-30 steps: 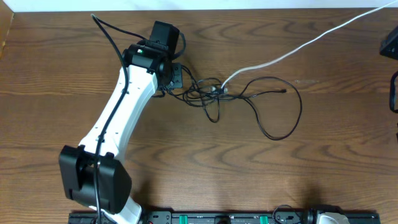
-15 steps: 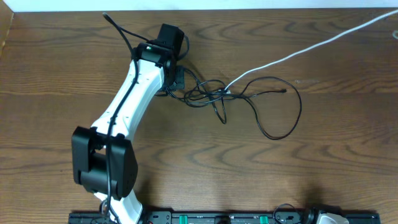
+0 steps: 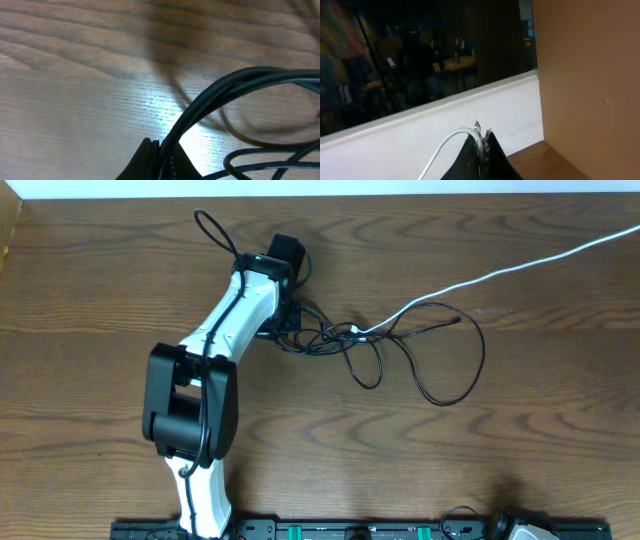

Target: Untangle cables

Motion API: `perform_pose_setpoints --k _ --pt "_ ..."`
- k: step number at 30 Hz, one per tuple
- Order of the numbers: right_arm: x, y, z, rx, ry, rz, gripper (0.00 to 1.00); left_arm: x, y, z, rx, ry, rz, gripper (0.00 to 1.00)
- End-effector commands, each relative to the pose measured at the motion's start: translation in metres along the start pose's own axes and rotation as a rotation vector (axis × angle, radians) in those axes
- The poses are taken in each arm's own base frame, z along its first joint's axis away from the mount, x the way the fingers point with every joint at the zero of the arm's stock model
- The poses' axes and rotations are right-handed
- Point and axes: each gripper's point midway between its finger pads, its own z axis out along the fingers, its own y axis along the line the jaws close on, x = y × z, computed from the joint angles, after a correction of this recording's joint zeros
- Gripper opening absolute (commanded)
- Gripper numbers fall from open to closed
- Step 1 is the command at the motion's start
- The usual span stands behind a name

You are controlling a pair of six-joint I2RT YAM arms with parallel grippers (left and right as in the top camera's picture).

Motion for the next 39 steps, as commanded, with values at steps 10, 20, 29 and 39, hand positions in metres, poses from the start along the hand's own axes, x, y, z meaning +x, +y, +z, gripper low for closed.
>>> perform_pose_setpoints --k 10,20,29,39 --pt "-0.047 -0.007 -0.016 0.027 -0.139 -0.012 0.01 -0.001 0.003 0.008 -0.014 0.000 -0.009 0.16" --pt "-0.012 0.017 -0.003 -0.126 0.022 -0.049 0.01 -0.005 0.002 0.008 -0.009 -0.014 -0.011 0.16" --pt "0.060 0.149 -0.025 -1.017 0.388 0.104 0.01 -0.005 -0.001 0.008 0.005 -0.013 -0.012 0.16" --pt "0.110 0.232 -0.031 -1.250 0.531 0.121 0.01 -0.005 -0.010 0.008 0.053 -0.008 -0.012 0.17"
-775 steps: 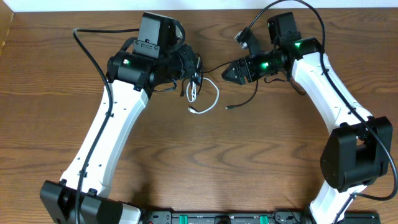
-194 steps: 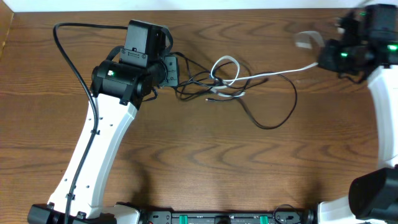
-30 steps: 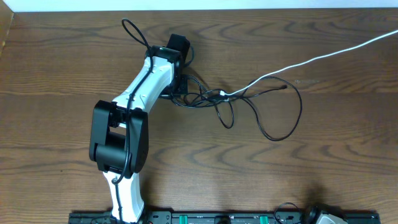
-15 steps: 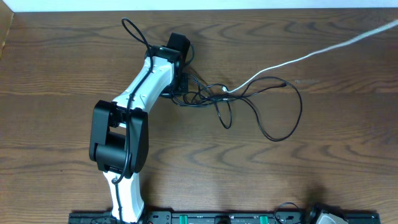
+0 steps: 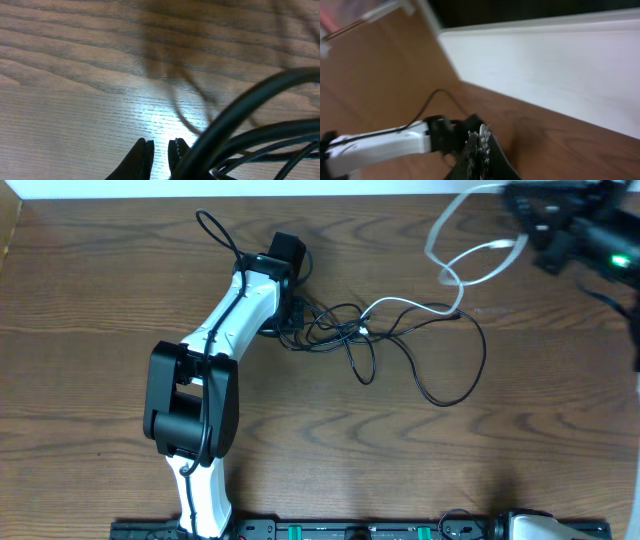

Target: Untangle cables

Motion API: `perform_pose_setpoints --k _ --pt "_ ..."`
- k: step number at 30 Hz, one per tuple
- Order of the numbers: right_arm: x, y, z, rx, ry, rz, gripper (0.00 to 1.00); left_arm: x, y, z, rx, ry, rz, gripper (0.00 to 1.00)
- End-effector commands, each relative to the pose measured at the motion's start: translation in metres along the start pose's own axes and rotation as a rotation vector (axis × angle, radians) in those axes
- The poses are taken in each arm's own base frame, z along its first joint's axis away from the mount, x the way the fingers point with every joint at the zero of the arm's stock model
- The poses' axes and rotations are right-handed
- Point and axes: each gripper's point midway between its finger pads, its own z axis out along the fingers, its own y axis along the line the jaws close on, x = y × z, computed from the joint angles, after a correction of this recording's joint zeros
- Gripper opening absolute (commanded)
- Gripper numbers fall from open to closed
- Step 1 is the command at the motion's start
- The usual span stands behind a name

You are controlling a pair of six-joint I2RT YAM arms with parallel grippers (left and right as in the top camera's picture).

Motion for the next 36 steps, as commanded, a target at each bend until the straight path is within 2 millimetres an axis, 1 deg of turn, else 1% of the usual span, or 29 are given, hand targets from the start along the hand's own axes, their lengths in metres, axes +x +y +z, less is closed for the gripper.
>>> perform_pose_setpoints --k 1,3,5,10,12,14,17,19,21,23,25,28,31,33,36 --pt "-0.005 0.040 0.007 -0.097 -0.013 -0.060 0.01 0.005 -0.001 0.006 0.011 0.028 -0.005 0.17" --pt "-0.011 0.053 0.007 -0.126 -0.034 -0.079 0.01 0.005 -0.001 0.006 0.011 0.027 -0.004 0.17" --pt "-0.020 0.063 0.003 -0.140 -0.066 -0.096 0.01 0.005 -0.001 0.006 0.012 0.027 -0.005 0.17" --pt "-0.046 0.096 -0.028 -0.156 -0.167 -0.198 0.01 0.005 -0.001 0.006 0.011 0.027 -0.005 0.17" --pt "-0.057 0.113 -0.049 -0.144 -0.219 -0.259 0.01 0.005 -0.001 0.006 0.012 0.027 -0.005 0.17" --pt "-0.069 0.131 -0.077 -0.109 -0.277 -0.314 0.01 0.005 0.000 0.006 0.011 0.027 -0.005 0.17" --pt "-0.080 0.142 -0.113 -0.020 -0.349 -0.316 0.01 0.005 -0.001 0.006 0.011 0.026 -0.005 0.17" --pt "-0.086 0.144 -0.135 0.064 -0.396 -0.328 0.01 0.005 -0.001 0.006 0.011 0.026 -0.005 0.17" --pt "-0.090 0.140 -0.151 0.153 -0.433 -0.327 0.01 0.005 -0.001 0.006 0.011 0.026 -0.005 0.17" --pt "-0.094 0.131 -0.165 0.241 -0.464 -0.306 0.01 0.005 0.000 0.006 0.011 0.026 -0.004 0.17" --pt "-0.098 0.117 -0.179 0.334 -0.496 -0.270 0.01 0.005 -0.001 0.006 0.011 0.024 -0.004 0.17" --pt "-0.102 0.098 -0.192 0.421 -0.522 -0.232 0.01 0.004 -0.001 0.006 0.011 0.022 -0.004 0.17" --pt "-0.105 0.079 -0.198 0.462 -0.525 -0.208 0.01 0.004 0.000 0.006 0.008 0.021 -0.004 0.17" --pt "-0.106 0.058 -0.199 0.472 -0.515 -0.164 0.01 0.004 0.000 0.006 0.005 0.020 -0.004 0.17" --pt "-0.105 0.020 -0.199 0.469 -0.480 -0.092 0.01 0.003 0.000 0.006 0.006 0.017 -0.001 0.17"
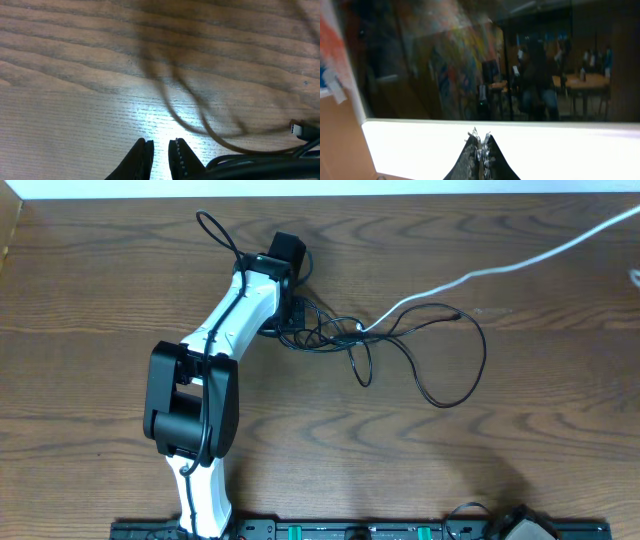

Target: Untangle cables

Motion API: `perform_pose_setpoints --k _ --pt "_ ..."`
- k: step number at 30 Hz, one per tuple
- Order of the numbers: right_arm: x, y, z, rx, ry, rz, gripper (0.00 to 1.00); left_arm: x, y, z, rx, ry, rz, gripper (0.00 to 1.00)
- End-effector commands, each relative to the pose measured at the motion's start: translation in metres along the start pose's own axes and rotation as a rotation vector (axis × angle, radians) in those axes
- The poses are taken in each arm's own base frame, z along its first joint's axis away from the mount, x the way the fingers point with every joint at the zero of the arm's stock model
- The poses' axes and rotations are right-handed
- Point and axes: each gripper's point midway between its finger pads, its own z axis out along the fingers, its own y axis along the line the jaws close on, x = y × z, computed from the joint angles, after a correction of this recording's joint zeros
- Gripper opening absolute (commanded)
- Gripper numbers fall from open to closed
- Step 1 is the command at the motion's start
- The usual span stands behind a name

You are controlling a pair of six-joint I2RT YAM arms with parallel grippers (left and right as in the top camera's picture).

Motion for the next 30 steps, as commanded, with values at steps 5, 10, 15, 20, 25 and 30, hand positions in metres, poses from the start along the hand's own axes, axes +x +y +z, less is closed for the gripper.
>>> perform_pose_setpoints --k 5,10,15,20,25,30 --pt "0.047 -0.132 0.041 0.122 0.116 0.279 0.01 -0.001 0.002 0.006 -0.007 0.000 -0.003 0.17" --pt "0.079 -0.219 0.056 0.299 0.119 0.379 0.01 -0.001 0.002 0.006 -0.006 -0.001 -0.003 0.17" --pt "0.116 -0.301 0.057 0.508 0.124 0.395 0.01 -0.001 0.002 0.006 -0.007 0.000 -0.003 0.17" --pt "0.162 -0.371 0.038 0.758 0.195 0.355 0.01 -0.001 0.002 0.006 -0.007 0.000 -0.003 0.17" --pt "0.235 -0.434 -0.005 1.057 0.402 0.304 0.01 -0.001 0.002 0.006 -0.006 -0.002 -0.003 0.17" --pt "0.325 -0.469 -0.034 1.172 0.619 0.399 0.01 -0.004 0.001 0.006 -0.001 -0.015 -0.004 0.17"
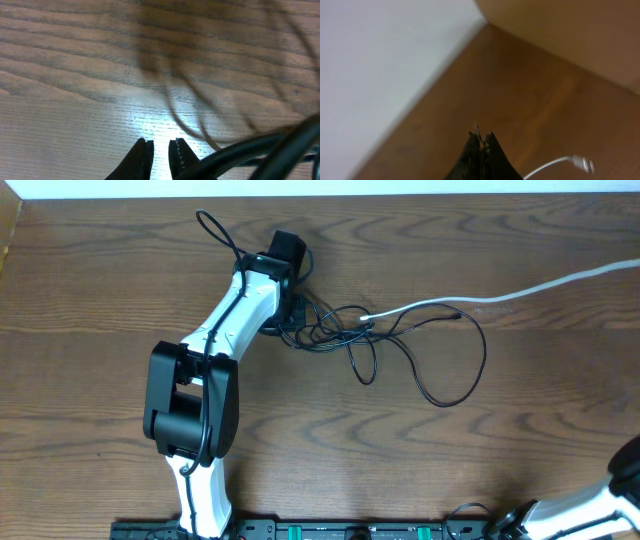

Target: Untangle cables

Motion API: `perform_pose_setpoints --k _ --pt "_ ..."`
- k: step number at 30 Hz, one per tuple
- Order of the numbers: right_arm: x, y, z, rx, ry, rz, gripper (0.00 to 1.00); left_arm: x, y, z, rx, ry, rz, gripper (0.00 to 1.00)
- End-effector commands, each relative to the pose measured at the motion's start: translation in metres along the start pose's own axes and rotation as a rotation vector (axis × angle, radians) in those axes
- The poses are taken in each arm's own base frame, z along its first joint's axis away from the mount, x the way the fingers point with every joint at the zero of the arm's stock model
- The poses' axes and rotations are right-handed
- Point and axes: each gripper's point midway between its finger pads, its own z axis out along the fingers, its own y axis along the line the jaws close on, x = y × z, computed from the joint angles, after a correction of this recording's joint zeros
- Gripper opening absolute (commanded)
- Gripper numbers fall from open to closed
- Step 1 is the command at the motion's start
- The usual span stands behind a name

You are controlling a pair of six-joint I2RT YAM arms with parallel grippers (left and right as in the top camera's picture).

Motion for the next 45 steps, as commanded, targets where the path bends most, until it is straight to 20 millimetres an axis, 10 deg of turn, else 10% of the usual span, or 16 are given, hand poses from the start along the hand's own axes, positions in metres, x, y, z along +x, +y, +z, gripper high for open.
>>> perform_pose_setpoints --k 1,4,9,12,19,31,37,45 --pt "0.026 -0.041 0.036 0.152 0.080 -0.039 0.01 0.003 0.003 0.006 -0.012 0.015 -0.001 0.17" --pt "0.040 -0.047 0.047 0.165 0.129 -0.033 0.10 0.003 0.003 0.006 -0.012 0.016 -0.001 0.17" --pt "0.045 -0.033 0.045 0.082 0.160 -0.077 0.77 0.003 0.003 0.006 -0.012 0.015 -0.001 0.17" --pt "0.048 -0.004 0.037 -0.062 0.180 -0.101 0.88 0.003 0.003 0.006 -0.012 0.014 -0.001 0.17" --pt "0.095 0.087 0.010 -0.376 0.311 -0.293 0.91 0.002 0.003 0.006 -0.010 0.011 -0.001 0.17" --pt "0.277 0.227 -0.032 -0.671 0.641 -0.814 0.98 0.002 0.002 0.006 -0.006 0.009 -0.002 0.17" --pt "0.368 0.267 -0.049 -0.783 0.778 -0.987 0.96 0.002 0.002 0.006 -0.006 0.009 -0.001 0.17" --pt "0.462 0.274 -0.040 -0.834 0.962 -1.049 0.91 0.003 0.003 0.006 -0.008 0.016 -0.001 0.17"
